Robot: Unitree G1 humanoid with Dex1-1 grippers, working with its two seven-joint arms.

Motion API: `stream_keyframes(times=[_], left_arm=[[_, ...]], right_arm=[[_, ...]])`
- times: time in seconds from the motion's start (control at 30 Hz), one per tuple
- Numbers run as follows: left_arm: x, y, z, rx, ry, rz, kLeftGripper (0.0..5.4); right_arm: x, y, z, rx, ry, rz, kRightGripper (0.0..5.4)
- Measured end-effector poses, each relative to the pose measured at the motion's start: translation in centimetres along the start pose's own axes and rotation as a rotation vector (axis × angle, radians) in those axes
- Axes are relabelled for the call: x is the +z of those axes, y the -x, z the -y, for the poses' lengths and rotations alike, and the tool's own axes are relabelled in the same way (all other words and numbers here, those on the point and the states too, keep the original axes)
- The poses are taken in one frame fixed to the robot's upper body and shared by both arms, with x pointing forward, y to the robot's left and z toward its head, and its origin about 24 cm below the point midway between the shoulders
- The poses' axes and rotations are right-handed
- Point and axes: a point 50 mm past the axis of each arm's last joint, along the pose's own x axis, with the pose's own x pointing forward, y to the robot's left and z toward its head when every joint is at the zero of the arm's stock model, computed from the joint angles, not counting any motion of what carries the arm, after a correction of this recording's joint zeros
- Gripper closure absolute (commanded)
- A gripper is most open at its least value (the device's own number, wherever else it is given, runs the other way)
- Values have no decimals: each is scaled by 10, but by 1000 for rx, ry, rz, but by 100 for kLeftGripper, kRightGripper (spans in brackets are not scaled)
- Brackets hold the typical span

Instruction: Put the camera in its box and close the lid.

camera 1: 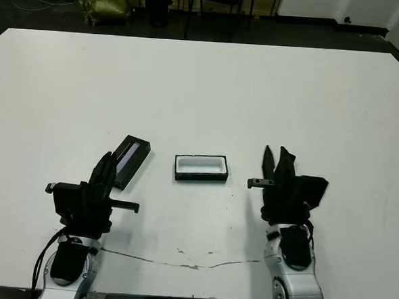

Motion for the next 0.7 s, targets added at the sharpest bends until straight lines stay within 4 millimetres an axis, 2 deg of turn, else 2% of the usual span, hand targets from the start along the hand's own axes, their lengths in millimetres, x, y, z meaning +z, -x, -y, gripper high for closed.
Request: stream_keyframes(times=[0.2,0.5,0.7], left_arm=[[1,0,0,-2,1,-11,540],[0,0,0,-13,5,-34,540],[1,0,0,-23,2,-35,540]], right_arm=[[-2,-11,-7,-25,-5,-11,214],[-12,-16,-12,-84,31,-66,12],[-17,-16,-10,-152,61,-66,1]])
